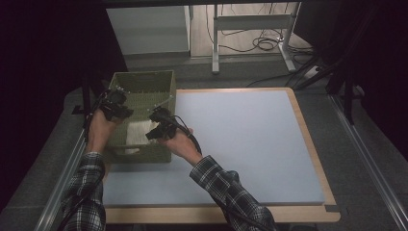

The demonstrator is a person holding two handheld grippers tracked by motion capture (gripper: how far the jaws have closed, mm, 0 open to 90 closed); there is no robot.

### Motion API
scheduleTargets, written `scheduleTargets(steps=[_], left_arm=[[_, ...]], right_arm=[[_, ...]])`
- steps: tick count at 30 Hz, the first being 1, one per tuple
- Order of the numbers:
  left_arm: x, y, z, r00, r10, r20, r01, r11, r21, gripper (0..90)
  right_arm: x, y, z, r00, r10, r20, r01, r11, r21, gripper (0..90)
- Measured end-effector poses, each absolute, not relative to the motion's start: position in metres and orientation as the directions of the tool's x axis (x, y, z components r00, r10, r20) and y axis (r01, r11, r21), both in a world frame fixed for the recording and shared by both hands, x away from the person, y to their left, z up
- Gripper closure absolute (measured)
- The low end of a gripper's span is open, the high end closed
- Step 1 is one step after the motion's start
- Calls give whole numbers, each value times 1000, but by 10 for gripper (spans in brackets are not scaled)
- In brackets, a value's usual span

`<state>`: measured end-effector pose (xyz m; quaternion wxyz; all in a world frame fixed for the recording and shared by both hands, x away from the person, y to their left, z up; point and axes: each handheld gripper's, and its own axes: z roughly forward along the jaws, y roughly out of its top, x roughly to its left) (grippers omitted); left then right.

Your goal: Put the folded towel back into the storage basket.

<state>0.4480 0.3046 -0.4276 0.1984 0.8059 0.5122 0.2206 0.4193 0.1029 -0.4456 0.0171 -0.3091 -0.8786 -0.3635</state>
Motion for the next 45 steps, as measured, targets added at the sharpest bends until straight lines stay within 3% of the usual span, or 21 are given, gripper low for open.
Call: scheduleTargets(steps=[9, 25, 35, 45], left_arm=[[447, 303, -433, 384, 917, 102, 747, -374, 549, 558], [450, 284, -429, 415, 910, -7, 758, -341, 556, 324], [451, 274, -427, 432, 900, -54, 756, -328, 567, 208], [452, 264, -427, 448, 888, -101, 756, -316, 573, 117]], right_arm=[[417, 95, -429, -835, 517, 187, 492, 551, 674, 578], [409, 55, -407, -863, 499, 83, 400, 572, 716, 324], [405, 18, -414, -855, 517, 44, 386, 578, 719, 250], [402, -16, -424, -849, 523, 74, 404, 551, 730, 195]])
